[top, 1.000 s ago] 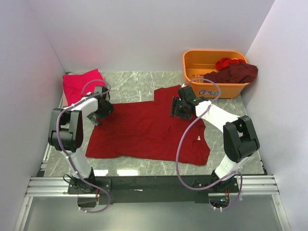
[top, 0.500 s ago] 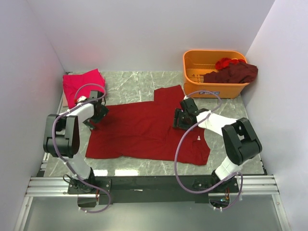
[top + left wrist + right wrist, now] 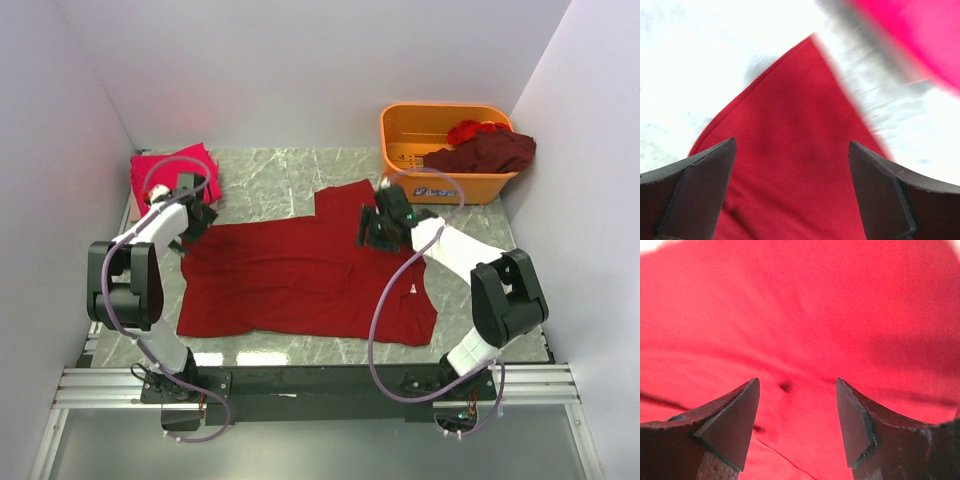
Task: Fold and stack the t-shirts
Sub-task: Fold the tshirt
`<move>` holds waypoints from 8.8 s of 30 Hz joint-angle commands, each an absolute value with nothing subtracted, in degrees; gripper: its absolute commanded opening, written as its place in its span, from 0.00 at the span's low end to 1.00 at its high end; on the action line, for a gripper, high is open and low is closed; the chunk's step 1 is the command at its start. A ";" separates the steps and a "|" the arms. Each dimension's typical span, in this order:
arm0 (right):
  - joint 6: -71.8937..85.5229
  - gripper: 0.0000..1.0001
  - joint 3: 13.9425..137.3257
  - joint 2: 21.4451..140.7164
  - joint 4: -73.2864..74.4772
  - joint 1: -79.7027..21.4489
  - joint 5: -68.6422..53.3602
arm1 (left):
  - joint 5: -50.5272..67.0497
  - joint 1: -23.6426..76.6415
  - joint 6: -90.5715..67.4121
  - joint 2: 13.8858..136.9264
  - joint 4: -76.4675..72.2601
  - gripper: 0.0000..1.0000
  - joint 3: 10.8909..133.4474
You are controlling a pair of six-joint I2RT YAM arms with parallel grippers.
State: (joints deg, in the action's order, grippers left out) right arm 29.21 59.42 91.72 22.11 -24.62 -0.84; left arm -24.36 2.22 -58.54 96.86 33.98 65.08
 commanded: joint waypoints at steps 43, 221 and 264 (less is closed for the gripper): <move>16.17 0.68 117.74 130.32 33.29 -24.79 13.09 | -27.16 -0.35 -60.03 113.65 45.09 0.01 82.09; 16.80 0.65 105.16 131.70 34.09 -25.75 -9.92 | 5.60 38.54 -66.96 77.98 52.91 0.99 40.78; 27.35 0.65 104.26 130.50 38.31 -28.92 -7.03 | 0.18 46.94 -39.55 105.89 22.68 0.99 65.81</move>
State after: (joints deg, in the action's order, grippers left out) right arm 31.75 95.04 124.20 36.40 -32.77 -10.66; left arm 1.15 47.55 -40.97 99.85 29.80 61.80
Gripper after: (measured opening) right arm 0.647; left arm 0.994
